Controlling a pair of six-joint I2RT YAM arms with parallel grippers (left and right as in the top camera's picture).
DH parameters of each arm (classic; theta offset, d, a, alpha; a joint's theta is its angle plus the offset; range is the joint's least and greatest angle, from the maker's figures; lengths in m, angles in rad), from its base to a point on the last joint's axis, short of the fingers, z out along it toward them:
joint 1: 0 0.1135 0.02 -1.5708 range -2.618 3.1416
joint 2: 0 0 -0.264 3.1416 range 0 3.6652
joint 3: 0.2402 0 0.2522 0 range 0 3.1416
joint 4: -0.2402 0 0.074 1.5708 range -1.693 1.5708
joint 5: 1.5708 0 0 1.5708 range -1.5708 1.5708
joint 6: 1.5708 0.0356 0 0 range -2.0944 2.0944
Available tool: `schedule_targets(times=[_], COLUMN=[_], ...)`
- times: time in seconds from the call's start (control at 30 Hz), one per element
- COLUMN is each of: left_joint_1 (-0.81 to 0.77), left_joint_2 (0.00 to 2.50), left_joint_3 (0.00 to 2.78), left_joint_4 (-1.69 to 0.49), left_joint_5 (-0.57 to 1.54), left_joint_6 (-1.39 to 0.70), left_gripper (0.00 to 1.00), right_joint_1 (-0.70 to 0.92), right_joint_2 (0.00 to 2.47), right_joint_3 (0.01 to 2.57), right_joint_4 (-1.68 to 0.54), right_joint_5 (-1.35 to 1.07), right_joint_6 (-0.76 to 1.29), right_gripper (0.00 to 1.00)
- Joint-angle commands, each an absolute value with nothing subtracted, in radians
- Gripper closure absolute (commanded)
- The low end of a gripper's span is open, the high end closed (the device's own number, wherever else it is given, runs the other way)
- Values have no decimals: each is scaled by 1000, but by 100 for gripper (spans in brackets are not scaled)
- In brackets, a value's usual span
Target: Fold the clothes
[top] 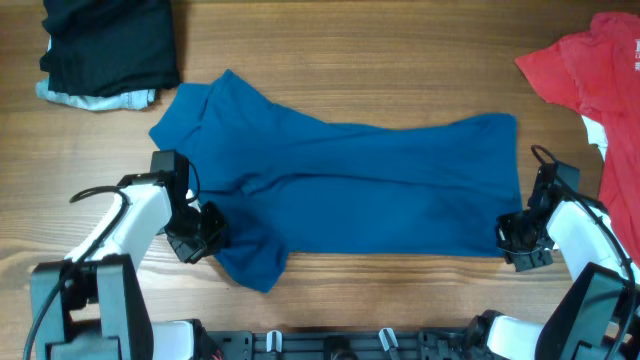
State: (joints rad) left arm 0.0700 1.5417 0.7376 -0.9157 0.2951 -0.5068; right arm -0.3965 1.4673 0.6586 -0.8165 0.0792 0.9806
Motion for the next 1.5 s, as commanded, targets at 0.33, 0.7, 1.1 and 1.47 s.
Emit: schedule_targets(times=[0.33,0.7,1.1,1.47], left_joint_1=[65,65,65,65], left_joint_2=[1102,1102,1383,1526], left_joint_3=[733,733,733,733], left_joint_4=[-1029,-587,-255,-72], left_joint_5=[352,252,180,180], left_joint_6=[-541,-592,-591,-592], left_gripper=[96,96,93,96], right_joint_1=[-401,-398,-354,-237], right_joint_2=[1456,1449,1449,1449], right_joint_3=[754,791,791,791], right_joint_4=[-991,-790,-539,-307], right_joint_5=[138,-98,-133,-59], right_joint_6=[1073,1077,1129,1128], right_gripper=[96,96,95,84])
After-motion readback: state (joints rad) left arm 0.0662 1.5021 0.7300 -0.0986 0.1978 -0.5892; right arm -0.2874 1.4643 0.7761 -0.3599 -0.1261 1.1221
